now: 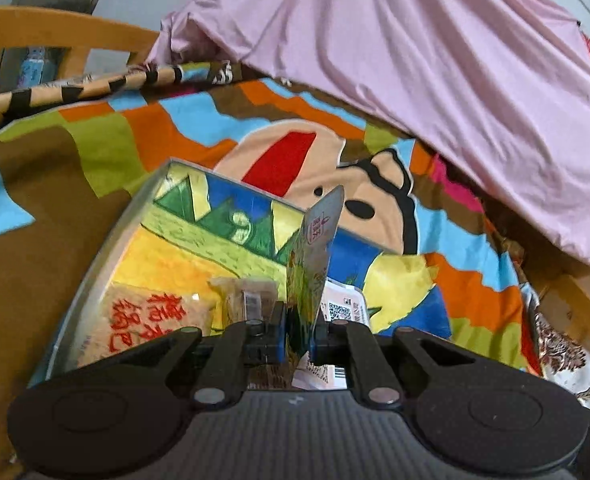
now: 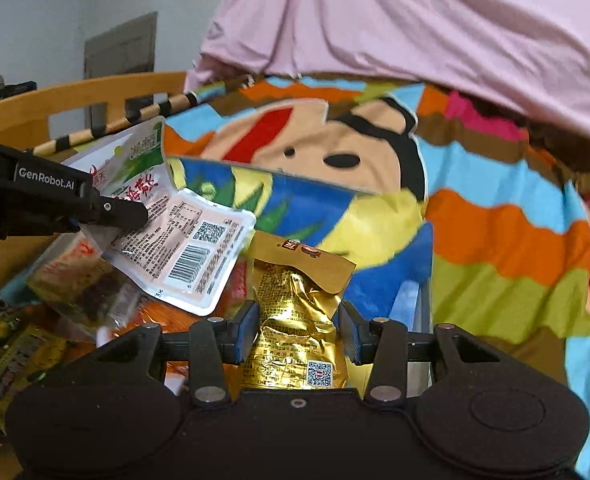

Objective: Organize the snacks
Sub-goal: 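Lower the white packet and gold packet into the tin and open both grippers, then lift both tools away from the tin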

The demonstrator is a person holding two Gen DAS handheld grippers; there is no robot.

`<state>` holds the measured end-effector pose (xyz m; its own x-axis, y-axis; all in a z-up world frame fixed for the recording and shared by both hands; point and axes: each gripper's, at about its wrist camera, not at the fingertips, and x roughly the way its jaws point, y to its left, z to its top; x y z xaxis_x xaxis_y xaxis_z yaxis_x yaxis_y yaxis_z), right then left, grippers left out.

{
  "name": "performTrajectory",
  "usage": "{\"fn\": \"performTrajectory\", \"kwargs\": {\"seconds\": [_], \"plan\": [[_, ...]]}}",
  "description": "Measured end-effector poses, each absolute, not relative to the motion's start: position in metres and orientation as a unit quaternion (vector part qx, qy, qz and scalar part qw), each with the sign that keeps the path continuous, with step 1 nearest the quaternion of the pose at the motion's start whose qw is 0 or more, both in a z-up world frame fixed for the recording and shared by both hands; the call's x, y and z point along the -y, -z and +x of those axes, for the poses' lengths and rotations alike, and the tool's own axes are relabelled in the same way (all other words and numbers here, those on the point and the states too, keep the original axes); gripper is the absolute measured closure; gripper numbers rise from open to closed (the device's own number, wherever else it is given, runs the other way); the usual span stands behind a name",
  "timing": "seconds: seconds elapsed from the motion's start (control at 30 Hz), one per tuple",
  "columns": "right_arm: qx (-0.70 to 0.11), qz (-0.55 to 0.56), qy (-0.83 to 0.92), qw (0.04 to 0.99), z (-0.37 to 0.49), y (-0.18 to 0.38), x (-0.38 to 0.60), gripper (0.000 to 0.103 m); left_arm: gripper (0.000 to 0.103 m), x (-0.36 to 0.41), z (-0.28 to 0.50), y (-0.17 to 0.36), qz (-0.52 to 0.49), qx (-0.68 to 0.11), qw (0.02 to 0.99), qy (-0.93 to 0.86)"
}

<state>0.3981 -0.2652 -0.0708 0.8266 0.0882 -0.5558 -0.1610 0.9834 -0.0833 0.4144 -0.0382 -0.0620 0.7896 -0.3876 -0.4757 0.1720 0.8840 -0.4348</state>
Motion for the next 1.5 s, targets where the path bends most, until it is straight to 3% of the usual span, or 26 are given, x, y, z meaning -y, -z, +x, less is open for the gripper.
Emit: {"fn": "performTrajectory", "kwargs": {"seconds": [0.23,0.3,0.37,0.43,0.57,1.07,1.5], "plan": [[-0.315,-0.060,-0.064,0.945,0.407,0.084,0.264,0.053,0.088,0.042,0.417,0.071,-0.166,-0.310,0.928,0.124],[-0.315,-0.066,-0.065,0.944,0.405,0.085,0.261,0.050,0.077,0.041,0.416,0.071,-0.157,-0.317,0.928,0.115],[-0.311,-0.069,-0.067,0.945,0.404,0.084,0.259,0.045,0.051,0.040,0.413,0.071,-0.153,-0.317,0.930,0.109],[-0.306,-0.067,-0.067,0.947,0.402,0.081,0.259,0.036,0.038,0.039,0.409,0.069,-0.152,-0.313,0.932,0.101],[-0.298,-0.057,-0.063,0.951,0.399,0.075,0.262,0.033,0.018,0.039,0.401,0.059,-0.143,-0.305,0.937,0.090],[-0.237,-0.025,-0.065,0.969,0.367,0.030,0.270,0.015,0.001,0.025,0.357,0.017,-0.115,-0.263,0.956,0.057],[-0.196,-0.037,-0.100,0.975,0.308,-0.004,0.258,0.003,0.001,0.007,0.283,-0.006,-0.110,-0.227,0.967,0.037]]}}
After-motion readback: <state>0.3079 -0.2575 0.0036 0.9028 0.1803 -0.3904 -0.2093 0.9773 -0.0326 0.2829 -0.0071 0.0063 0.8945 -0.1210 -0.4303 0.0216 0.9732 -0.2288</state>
